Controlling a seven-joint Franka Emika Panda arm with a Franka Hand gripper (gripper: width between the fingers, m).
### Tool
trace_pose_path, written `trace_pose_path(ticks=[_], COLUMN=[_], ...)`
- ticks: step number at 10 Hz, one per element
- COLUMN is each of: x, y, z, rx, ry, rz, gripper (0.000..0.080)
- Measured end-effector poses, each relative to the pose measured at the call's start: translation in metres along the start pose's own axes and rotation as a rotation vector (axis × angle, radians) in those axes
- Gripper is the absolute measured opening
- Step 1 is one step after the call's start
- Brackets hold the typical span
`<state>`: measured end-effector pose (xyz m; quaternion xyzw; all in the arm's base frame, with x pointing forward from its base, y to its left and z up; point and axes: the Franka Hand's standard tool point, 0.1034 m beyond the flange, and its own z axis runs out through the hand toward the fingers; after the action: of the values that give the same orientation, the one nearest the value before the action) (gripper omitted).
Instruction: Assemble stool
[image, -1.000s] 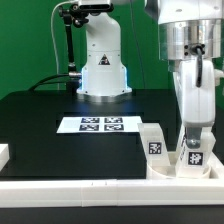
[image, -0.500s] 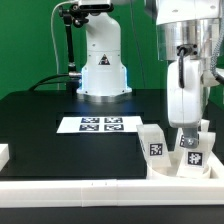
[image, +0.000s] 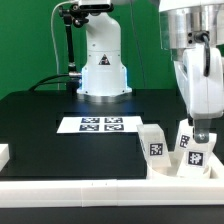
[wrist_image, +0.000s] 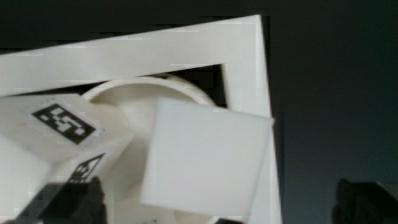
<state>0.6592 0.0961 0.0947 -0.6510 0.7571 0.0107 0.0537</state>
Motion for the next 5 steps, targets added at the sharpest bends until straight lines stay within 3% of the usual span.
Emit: trace_pose_path(ticks=[5], x=[-0.0033], y=[0.0027], z=[0.0002], rx=[-0.018], ry=[0.025], rz=[-0.468], gripper=[0.0648])
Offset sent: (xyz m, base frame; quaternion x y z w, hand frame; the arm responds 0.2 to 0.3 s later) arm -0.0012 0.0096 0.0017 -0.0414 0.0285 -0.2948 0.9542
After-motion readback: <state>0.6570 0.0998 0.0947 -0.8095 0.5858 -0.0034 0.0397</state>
